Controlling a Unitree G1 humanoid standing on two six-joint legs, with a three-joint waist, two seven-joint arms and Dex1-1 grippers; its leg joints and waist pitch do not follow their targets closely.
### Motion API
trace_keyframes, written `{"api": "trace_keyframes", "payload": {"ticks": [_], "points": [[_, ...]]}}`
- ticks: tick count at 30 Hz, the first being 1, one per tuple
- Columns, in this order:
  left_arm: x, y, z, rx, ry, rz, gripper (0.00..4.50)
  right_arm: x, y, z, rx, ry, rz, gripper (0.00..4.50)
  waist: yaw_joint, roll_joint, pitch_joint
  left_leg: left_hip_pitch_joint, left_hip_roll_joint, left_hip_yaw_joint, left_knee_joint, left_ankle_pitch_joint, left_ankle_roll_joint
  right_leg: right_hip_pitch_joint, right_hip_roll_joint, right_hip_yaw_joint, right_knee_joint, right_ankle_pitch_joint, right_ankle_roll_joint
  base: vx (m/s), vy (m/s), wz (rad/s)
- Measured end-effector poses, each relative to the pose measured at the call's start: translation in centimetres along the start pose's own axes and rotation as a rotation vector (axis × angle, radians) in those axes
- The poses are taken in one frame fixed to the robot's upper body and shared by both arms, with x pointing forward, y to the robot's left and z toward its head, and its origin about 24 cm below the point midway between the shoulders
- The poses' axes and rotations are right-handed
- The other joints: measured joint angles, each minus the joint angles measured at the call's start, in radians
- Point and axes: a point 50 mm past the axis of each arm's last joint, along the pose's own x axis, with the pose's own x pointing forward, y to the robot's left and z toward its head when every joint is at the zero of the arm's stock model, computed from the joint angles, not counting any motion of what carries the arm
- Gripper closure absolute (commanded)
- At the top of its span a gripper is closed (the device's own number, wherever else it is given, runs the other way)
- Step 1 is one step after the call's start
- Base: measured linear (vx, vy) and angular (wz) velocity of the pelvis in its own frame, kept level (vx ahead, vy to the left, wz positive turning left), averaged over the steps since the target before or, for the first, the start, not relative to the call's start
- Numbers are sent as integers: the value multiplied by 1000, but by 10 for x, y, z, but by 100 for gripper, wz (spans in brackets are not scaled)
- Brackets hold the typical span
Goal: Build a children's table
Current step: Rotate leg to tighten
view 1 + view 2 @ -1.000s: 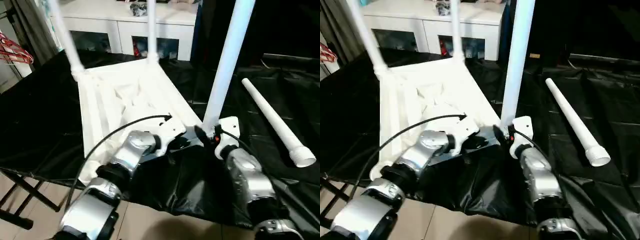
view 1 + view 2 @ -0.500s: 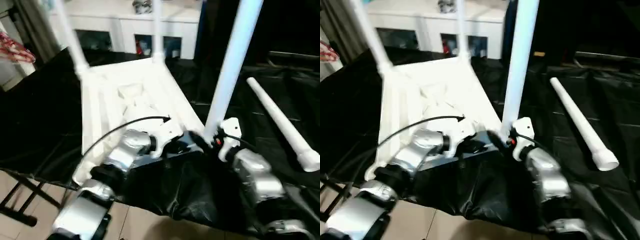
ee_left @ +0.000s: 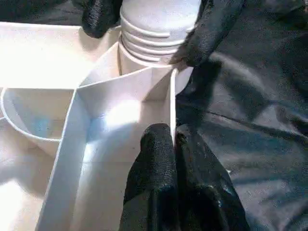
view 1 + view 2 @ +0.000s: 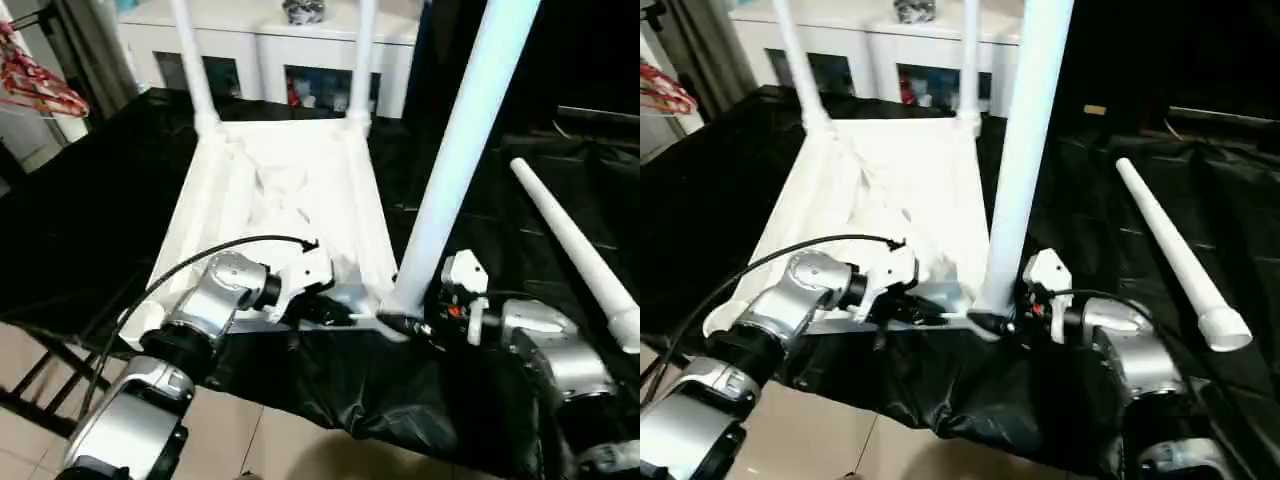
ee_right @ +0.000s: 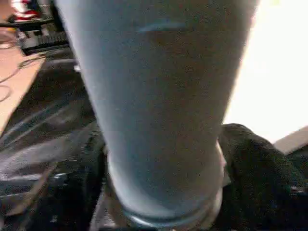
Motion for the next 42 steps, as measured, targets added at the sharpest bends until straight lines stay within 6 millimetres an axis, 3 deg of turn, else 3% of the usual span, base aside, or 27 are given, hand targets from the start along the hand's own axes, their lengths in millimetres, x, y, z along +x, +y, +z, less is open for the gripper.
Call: {"api": "trace_keyframes", "payload": {"ticks": [8, 12, 17, 24, 26, 30, 38, 41, 42], "points": [[3, 0, 1, 1, -6, 6, 450, 4, 2, -1, 7, -11, 2, 170, 1, 0, 0, 0, 0, 0, 0, 0, -1, 0, 0, 0, 0, 0, 0, 0, 0, 0], [17, 6, 5, -5, -29, 146, 450, 8, -3, -7, 62, -92, -225, 175, -3, 2, -1, 3, 0, 0, 1, -3, -5, 3, -1, 2, 0, 1, -1, 0, 0, 0], [38, 11, 14, -47, -66, 290, 450, 15, -14, -12, 139, -174, -523, 176, -21, -2, 1, 5, -1, -1, 0, -3, -6, 3, -1, 2, 0, 1, 1, 0, 0, 0], [59, 13, 26, -87, -74, 410, 450, 27, -20, -10, 197, -224, -786, 177, -31, -1, 0, 2, -1, -1, -2, -3, -5, 4, 0, 2, -1, 1, 1, 0, 0, 0], [62, 13, 27, -90, -75, 423, 450, 30, -19, -10, 200, -229, -830, 121, -32, 1, -1, 2, -1, -1, -1, -3, -5, 5, 0, 2, -1, 1, 1, 0, 0, 0], [65, 13, 28, -85, -74, 423, 450, 34, -18, -8, 225, -267, -864, 71, -33, 6, -3, 1, -2, -1, -1, -3, -5, 5, 0, 3, -2, 1, 1, 0, 0, 0], [68, 14, 32, -57, -78, 410, 450, 16, -14, -10, 181, -254, -822, 54, -28, 9, -2, 1, -2, -1, -1, -2, -4, 3, -1, 3, -2, 1, 2, 0, 0, 0], [70, 14, 34, -45, -78, 410, 450, -13, -10, -15, 147, -206, -741, 54, -23, 8, -1, -1, -2, -1, -1, -1, -2, 3, -2, 3, -3, 0, 3, 0, 0, 0], [69, 15, 34, -41, -78, 415, 422, -25, -7, -17, 136, -185, -696, 51, -24, 7, 0, -2, -2, 0, -1, 0, 0, 3, -2, 3, -3, 0, 4, 0, 0, 0]]}}
